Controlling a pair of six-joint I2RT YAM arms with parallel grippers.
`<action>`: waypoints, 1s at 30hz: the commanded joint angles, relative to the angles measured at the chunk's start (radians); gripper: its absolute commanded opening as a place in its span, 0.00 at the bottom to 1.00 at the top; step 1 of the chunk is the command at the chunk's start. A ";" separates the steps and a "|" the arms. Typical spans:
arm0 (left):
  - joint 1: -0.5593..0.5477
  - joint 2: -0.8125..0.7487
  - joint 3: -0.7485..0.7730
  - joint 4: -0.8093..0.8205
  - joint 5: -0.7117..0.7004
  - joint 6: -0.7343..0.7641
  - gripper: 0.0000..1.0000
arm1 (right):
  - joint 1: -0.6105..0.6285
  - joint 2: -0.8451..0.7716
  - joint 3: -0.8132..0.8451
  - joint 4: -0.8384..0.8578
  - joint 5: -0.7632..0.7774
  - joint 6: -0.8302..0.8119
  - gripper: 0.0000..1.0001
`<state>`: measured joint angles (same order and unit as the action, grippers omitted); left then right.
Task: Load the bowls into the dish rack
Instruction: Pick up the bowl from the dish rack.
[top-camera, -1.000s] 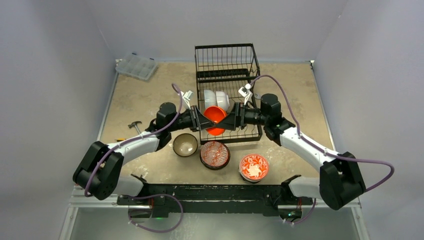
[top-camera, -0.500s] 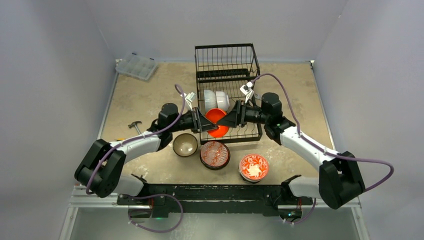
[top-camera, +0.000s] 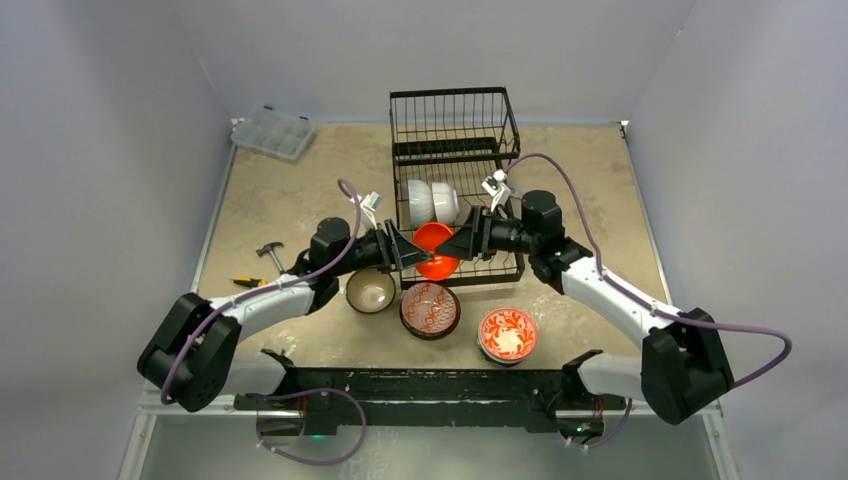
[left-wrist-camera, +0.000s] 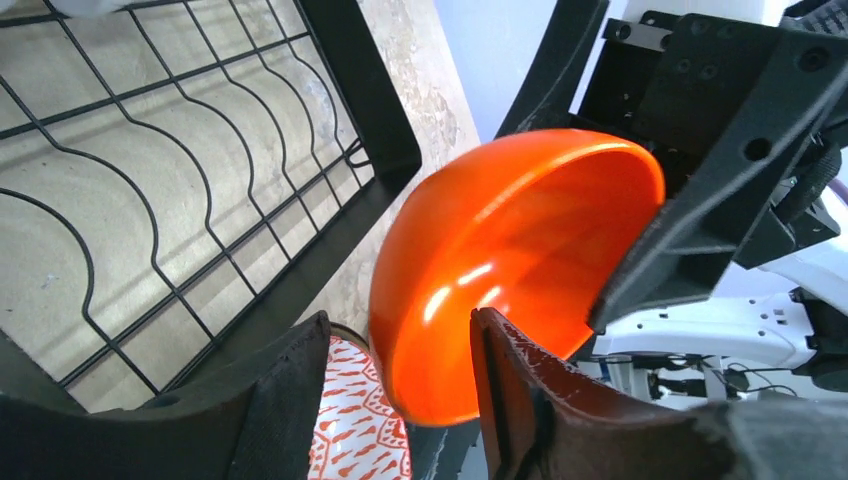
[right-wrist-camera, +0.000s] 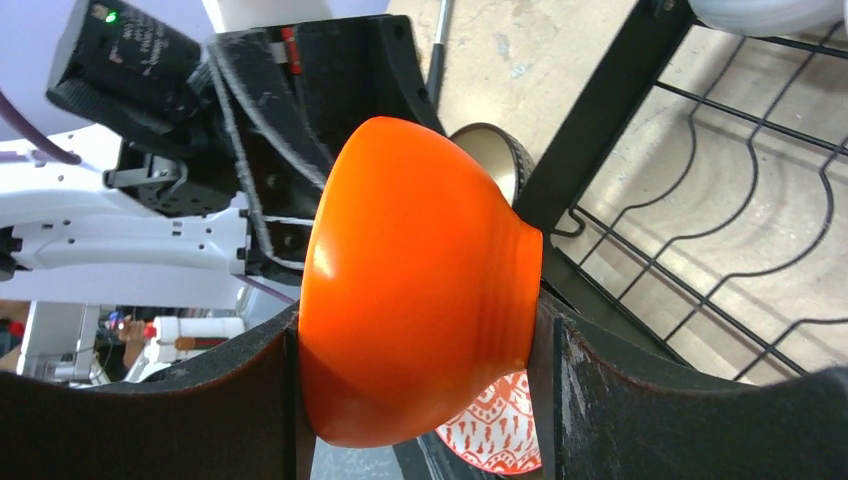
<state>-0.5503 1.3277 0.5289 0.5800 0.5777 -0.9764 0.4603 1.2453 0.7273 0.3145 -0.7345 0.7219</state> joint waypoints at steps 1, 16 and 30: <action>0.013 -0.074 -0.023 0.024 -0.071 -0.015 0.60 | -0.006 -0.049 0.039 -0.063 0.074 -0.027 0.00; 0.144 -0.209 0.053 -0.303 -0.167 0.126 0.98 | -0.098 0.007 0.105 -0.194 0.222 -0.173 0.00; 0.208 -0.118 0.329 -0.679 -0.308 0.465 0.99 | -0.152 0.117 0.238 -0.298 0.445 -0.305 0.00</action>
<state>-0.3470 1.1774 0.7948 -0.0048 0.3382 -0.6357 0.3130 1.3632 0.8639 0.0463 -0.4198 0.4885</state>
